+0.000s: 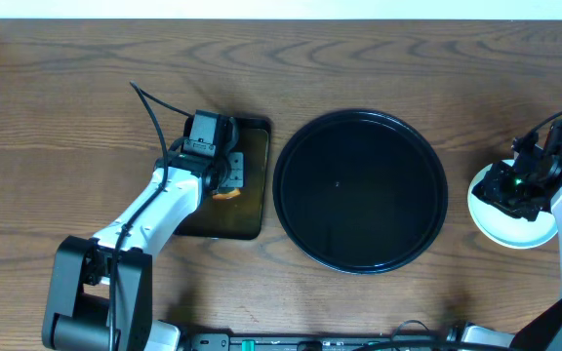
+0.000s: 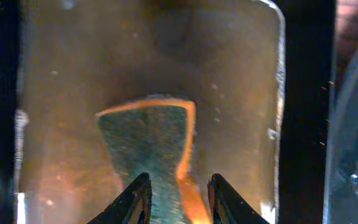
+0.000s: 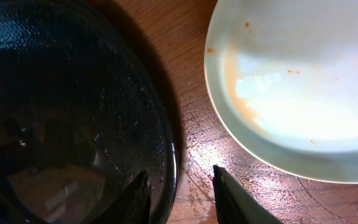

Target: Clean dirty plates on tray and stack at the side

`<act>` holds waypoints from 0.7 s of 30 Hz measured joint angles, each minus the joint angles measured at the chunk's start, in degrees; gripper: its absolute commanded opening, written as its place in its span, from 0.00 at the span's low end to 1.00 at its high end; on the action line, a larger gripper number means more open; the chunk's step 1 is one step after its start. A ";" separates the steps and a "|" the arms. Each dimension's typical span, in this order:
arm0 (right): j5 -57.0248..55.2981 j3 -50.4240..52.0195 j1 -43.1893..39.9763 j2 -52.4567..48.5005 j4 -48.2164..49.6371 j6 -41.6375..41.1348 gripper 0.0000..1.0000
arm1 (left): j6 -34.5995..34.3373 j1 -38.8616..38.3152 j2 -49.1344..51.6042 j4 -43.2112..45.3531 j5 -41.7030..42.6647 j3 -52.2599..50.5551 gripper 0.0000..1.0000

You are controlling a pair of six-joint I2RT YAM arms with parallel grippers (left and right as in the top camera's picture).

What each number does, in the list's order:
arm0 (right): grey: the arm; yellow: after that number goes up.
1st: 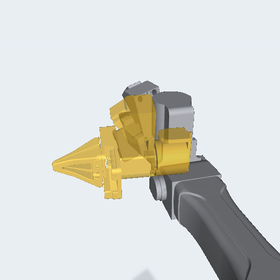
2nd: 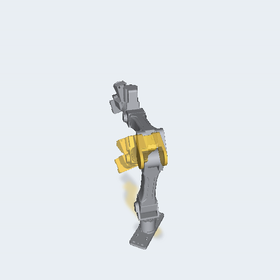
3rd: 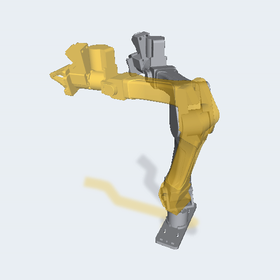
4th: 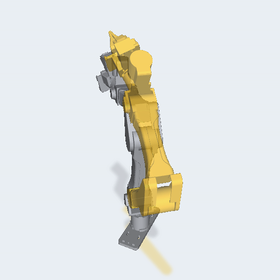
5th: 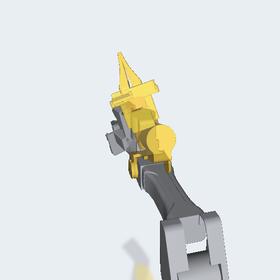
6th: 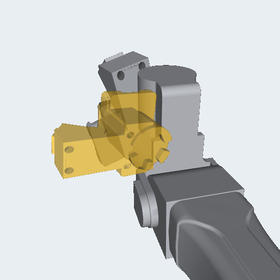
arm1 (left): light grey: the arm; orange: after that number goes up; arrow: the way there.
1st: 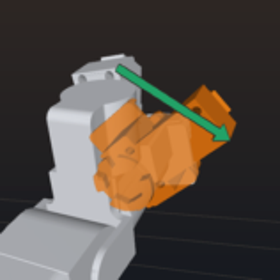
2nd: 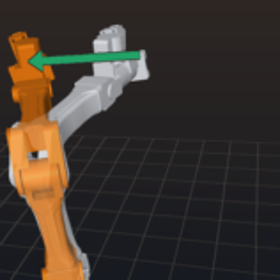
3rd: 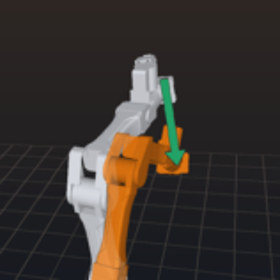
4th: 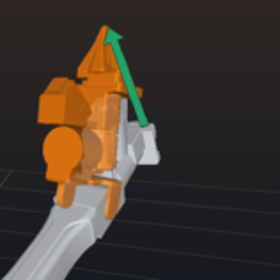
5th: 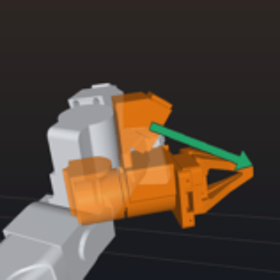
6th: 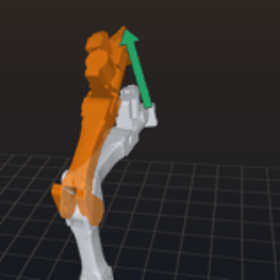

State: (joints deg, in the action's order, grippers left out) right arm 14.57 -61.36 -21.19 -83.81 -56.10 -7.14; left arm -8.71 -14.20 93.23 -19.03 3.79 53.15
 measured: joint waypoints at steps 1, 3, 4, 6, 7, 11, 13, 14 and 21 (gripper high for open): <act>0.02 0.00 0.00 0.00 0.00 0.00 0.31 | 0.00 0.00 0.00 0.00 -0.52 0.00 0.31; 0.00 0.00 0.00 0.00 0.00 0.00 0.31 | 0.00 0.00 0.00 0.02 -1.27 0.00 0.30; 0.00 0.00 0.00 0.00 0.00 0.00 0.31 | 0.00 0.00 0.00 0.02 -1.49 0.00 0.30; 0.02 0.00 0.00 0.00 0.00 0.00 0.31 | 0.02 0.00 0.00 0.02 -1.81 -0.02 0.29; 0.00 0.00 0.00 0.00 0.00 0.00 0.32 | 0.00 0.00 0.04 0.04 -2.05 -0.02 0.29; 0.02 0.00 0.00 0.00 0.00 0.00 0.32 | 0.02 0.00 1.29 0.39 -2.73 -0.02 0.29; 0.00 0.00 0.00 0.00 0.00 0.00 0.32 | 0.00 0.00 2.43 0.44 -3.10 -0.04 0.28; 0.00 0.00 0.00 0.00 0.02 0.00 0.32 | 0.00 0.00 3.10 0.52 -3.37 -0.07 0.28; 0.00 0.00 0.00 0.00 0.00 0.00 0.31 | -0.07 0.00 7.02 1.79 -4.46 -0.09 0.29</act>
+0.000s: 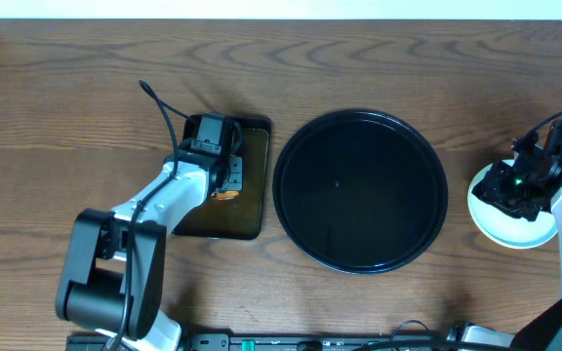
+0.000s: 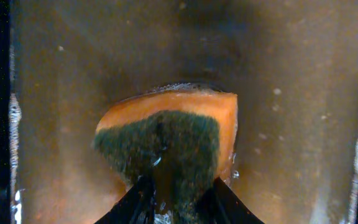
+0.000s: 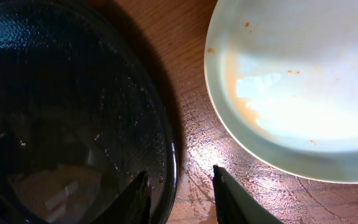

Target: Clean dirty plates on tray and stack at the side

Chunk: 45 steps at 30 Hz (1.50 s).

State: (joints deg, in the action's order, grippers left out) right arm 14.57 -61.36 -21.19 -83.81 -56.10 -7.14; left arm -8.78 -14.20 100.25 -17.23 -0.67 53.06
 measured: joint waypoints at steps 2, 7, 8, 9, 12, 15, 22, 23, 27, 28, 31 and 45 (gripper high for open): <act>0.02 0.00 0.00 0.00 0.00 0.00 0.32 | -0.22 -0.02 0.76 0.35 -0.22 0.15 0.29; 0.00 0.00 0.00 0.00 -0.07 0.00 0.32 | -0.42 -0.15 1.07 0.35 -0.70 0.33 0.29; 0.02 0.00 0.00 0.00 -0.11 0.00 0.31 | -0.42 -0.17 1.07 0.35 -0.74 0.33 0.29; 0.02 0.00 0.00 0.00 -0.22 0.00 0.32 | -0.42 -0.17 1.05 0.35 -0.76 0.33 0.29; 0.00 0.00 0.00 0.00 -0.28 0.00 0.31 | -0.28 -0.15 0.76 0.33 0.35 0.33 0.29; 0.02 0.00 0.00 0.00 -0.26 0.00 0.32 | 0.37 0.33 -0.26 0.13 3.89 0.24 0.29; 0.00 0.00 0.00 0.00 -0.28 0.00 0.33 | 3.08 0.04 -9.09 -0.55 12.11 -0.15 0.36; 0.02 0.00 0.00 0.00 -0.26 0.00 0.33 | 3.13 0.04 -10.58 -0.57 12.13 -0.15 0.38; 0.59 0.00 0.52 0.00 -0.33 1.33 0.36 | 2.75 0.04 -15.23 -2.08 10.01 -0.15 0.42; 0.70 0.00 0.92 0.00 -0.33 1.75 0.37 | 2.54 0.04 -15.82 -2.80 9.33 -0.15 0.44; 0.70 0.04 3.87 0.00 0.11 3.10 0.43 | 0.63 0.07 -17.46 -5.73 7.67 -0.15 0.45; -5.18 -1.75 18.93 0.00 1.36 5.44 0.99 | -7.82 8.76 -19.61 -27.23 6.25 3.72 0.75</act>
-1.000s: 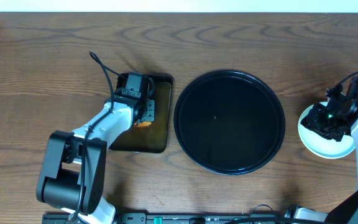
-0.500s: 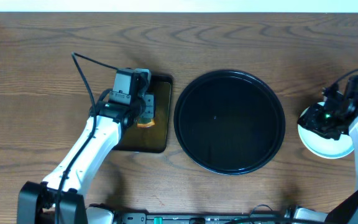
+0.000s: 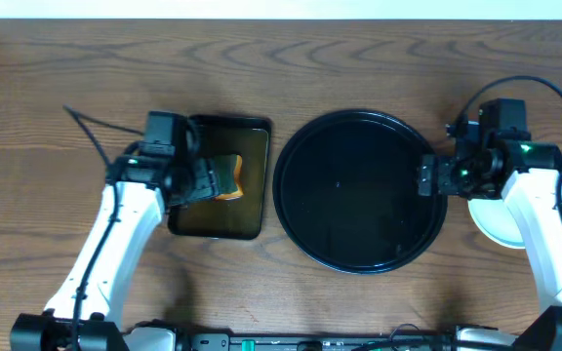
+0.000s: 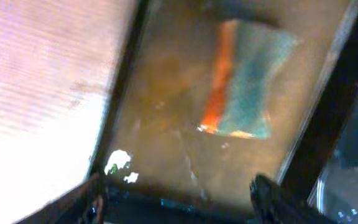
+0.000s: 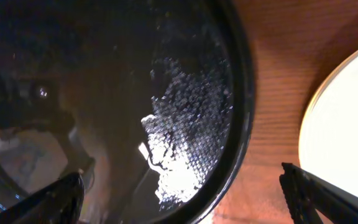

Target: Clean dirty plates on tray and stack at the side

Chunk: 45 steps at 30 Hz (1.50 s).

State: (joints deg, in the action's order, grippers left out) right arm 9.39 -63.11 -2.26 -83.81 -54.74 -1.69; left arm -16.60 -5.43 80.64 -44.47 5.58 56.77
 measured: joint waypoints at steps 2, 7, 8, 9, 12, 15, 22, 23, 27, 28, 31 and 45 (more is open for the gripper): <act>-0.46 -0.15 0.55 0.07 -1.27 -0.02 0.99 | -0.20 1.97 -0.20 -4.42 0.00 0.33 0.75; -2.25 -0.15 1.77 0.98 -2.60 -1.14 0.99 | -0.02 3.50 -1.36 -12.07 0.00 0.35 0.75; -2.71 -0.13 2.12 1.55 -2.36 -1.70 0.99 | 0.20 3.50 -1.88 -12.37 0.00 0.35 0.75; -3.08 0.00 2.56 2.58 -1.64 -2.21 0.99 | 0.44 3.45 -2.64 -12.35 0.00 0.31 0.75; -3.87 1.49 3.67 6.91 0.48 -3.08 0.99 | 1.05 3.34 -6.69 -11.52 0.00 -0.81 0.75; -4.42 4.81 4.48 13.49 2.64 -3.93 0.99 | 1.51 3.34 -12.92 -9.94 0.02 -3.43 0.75; -5.77 15.41 4.61 32.68 7.37 -5.44 0.99 | 3.87 3.34 -30.86 -5.01 0.02 -9.73 0.85; -6.16 16.31 4.61 35.15 7.21 -5.70 0.99 | 4.26 3.34 -33.75 -4.50 0.00 -10.45 0.85; -6.86 18.25 4.66 42.88 6.58 -6.45 0.99 | 4.87 3.34 -42.80 -3.63 0.00 -12.22 0.85; -6.91 18.29 4.66 44.24 6.38 -6.58 0.99 | 4.90 3.34 -44.13 -3.63 0.00 -12.33 0.85; -7.10 18.29 4.66 46.80 5.99 -6.84 0.99 | 4.90 3.34 -46.25 -3.52 0.00 -12.33 0.85; -7.61 18.36 4.66 47.08 3.98 -6.88 0.99 | 4.90 3.34 -46.47 -3.52 0.00 -12.37 0.86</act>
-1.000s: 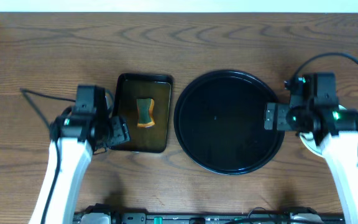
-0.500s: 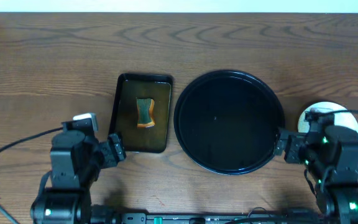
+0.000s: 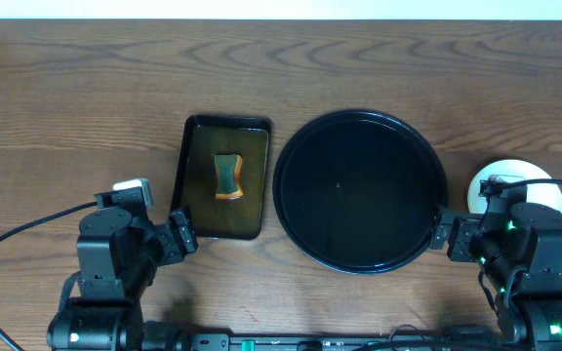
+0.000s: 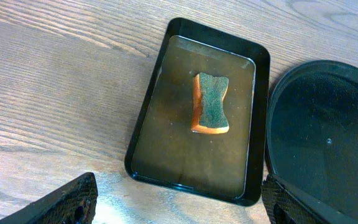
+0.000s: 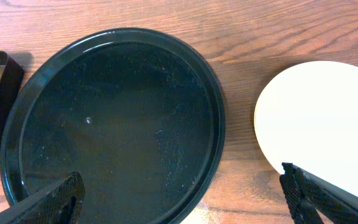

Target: Clean dirty plates on tray and stack at the side

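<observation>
The round black tray [image 3: 359, 113] lies mid-table with nothing on it. A white plate [image 5: 322, 124] rests on the wood just right of it and looks plain white; my right arm covers part of it in the overhead view. An orange-and-green sponge [image 4: 211, 102] lies loose in the water of a black rectangular tub [image 4: 142, 140]. My left gripper [image 4: 179, 202] hangs wide open near the table's front, short of the tub. My right gripper [image 5: 185, 202] is wide open too, short of the tray's front right rim. Neither holds anything.
The tub [image 3: 227, 120] stands close against the tray's left rim. Both arm bases sit at the front edge, left and right. Bare wood lies behind and to the far left.
Both arms have pulled back toward the front edge and up. The left gripper was over the tub's left side, the right over the tray's right rim. The sponge still lies in the tub.
At first my left gripper was down in the tub, pinching the sponge, and my right hung low between tray and plate. Then the sponge sat squashed in the water, still pinched. Later the left was open with the sponge freed. Now both arms are drawn back, open.
</observation>
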`<act>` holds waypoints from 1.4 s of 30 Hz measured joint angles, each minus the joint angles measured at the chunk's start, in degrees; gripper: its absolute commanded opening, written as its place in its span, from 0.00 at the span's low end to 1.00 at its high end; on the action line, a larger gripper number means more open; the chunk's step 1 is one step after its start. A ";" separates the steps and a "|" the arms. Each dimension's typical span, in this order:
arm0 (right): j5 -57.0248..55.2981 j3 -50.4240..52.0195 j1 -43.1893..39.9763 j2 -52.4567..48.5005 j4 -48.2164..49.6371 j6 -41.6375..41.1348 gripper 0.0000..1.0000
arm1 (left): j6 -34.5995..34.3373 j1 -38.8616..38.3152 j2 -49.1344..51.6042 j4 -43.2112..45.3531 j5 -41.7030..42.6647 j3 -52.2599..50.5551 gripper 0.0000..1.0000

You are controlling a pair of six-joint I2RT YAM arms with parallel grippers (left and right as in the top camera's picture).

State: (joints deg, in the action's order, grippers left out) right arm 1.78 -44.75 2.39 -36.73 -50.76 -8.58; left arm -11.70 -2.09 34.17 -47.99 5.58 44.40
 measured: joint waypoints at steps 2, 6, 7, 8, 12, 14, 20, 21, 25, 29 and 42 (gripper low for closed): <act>-0.07 0.00 0.00 -0.02 -0.02 0.00 0.99 | 0.00 0.00 0.00 0.00 0.00 0.00 0.86; -0.09 0.00 0.00 -0.02 -0.02 0.00 0.99 | 0.00 0.00 0.00 0.00 0.00 0.00 0.86; -0.09 0.00 0.00 0.00 -0.02 0.00 0.99 | 0.00 0.00 0.00 0.00 0.00 0.00 0.86; -0.09 0.00 0.00 0.00 -0.02 0.00 0.99 | 0.00 0.00 0.00 0.00 0.00 0.00 0.86; -0.09 0.20 0.00 0.92 -0.46 0.00 0.99 | 0.00 0.00 0.00 0.00 0.00 0.00 0.86; -0.15 0.42 0.00 2.27 -1.11 0.02 0.99 | 0.00 0.00 0.00 0.00 0.00 0.00 0.86; -0.39 4.61 0.00 10.34 4.02 0.00 0.99 | 0.00 0.00 0.00 -0.02 0.00 -0.04 0.86; -0.44 5.84 0.00 11.87 5.75 0.02 0.99 | 0.00 0.00 0.00 0.00 0.00 -0.07 0.86; -0.48 13.11 0.02 19.45 15.72 0.02 0.99 | 0.00 0.00 0.00 -0.02 0.00 -0.15 0.86; -0.31 20.57 0.11 26.49 23.65 0.02 0.99 | 0.00 0.00 0.00 0.02 0.00 -0.22 0.86; -0.28 40.68 1.51 35.76 54.29 0.00 0.99 | 0.00 0.00 0.00 0.04 0.00 -0.24 0.86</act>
State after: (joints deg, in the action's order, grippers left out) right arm 1.50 -4.08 3.90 -0.97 3.53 -8.58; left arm -11.70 -2.09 34.17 -47.94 5.58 44.16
